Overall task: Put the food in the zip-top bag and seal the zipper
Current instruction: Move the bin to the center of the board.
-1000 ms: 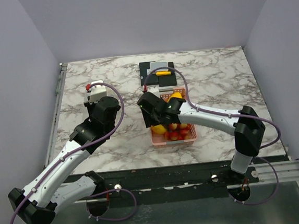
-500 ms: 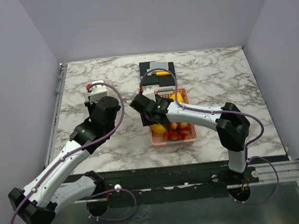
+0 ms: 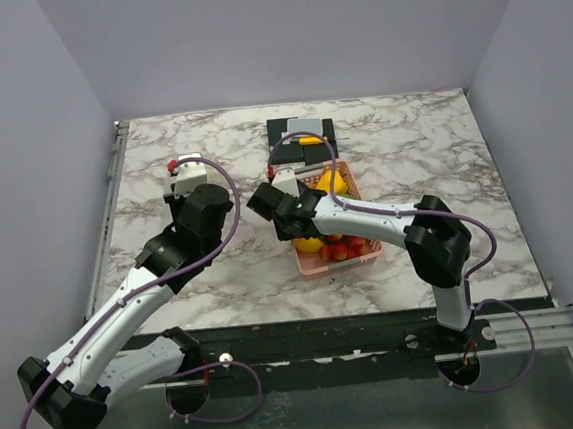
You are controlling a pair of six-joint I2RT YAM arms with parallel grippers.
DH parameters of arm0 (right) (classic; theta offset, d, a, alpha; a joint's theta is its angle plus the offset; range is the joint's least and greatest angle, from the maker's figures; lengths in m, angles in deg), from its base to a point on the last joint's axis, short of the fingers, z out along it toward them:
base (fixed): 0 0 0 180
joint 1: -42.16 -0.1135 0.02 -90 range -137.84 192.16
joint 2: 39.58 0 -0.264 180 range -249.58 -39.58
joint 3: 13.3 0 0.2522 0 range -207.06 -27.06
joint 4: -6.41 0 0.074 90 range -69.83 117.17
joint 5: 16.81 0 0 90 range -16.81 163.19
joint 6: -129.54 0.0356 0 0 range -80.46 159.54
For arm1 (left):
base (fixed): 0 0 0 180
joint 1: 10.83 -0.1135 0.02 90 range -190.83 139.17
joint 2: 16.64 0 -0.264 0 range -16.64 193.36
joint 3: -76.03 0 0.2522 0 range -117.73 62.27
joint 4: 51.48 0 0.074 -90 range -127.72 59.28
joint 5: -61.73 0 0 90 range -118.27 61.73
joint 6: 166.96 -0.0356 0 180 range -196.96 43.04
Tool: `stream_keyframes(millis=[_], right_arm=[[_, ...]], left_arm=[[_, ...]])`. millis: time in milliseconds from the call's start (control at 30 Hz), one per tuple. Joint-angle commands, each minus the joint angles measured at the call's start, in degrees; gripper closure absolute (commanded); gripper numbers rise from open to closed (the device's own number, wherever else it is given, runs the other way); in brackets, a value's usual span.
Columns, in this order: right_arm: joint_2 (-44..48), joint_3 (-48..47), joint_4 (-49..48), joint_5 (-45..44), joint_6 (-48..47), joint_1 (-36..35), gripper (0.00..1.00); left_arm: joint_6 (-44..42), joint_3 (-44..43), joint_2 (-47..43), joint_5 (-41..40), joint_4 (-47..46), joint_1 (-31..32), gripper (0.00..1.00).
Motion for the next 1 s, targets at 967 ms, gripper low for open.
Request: stream_keyframes(millis=[967], right_arm=[[21.3, 26.5, -8.5, -1.0, -10.0, 12.6, 1.0]], left_arm=[[-0.2, 0.4, 2.6, 3.1, -0.9, -0.3, 1.0]])
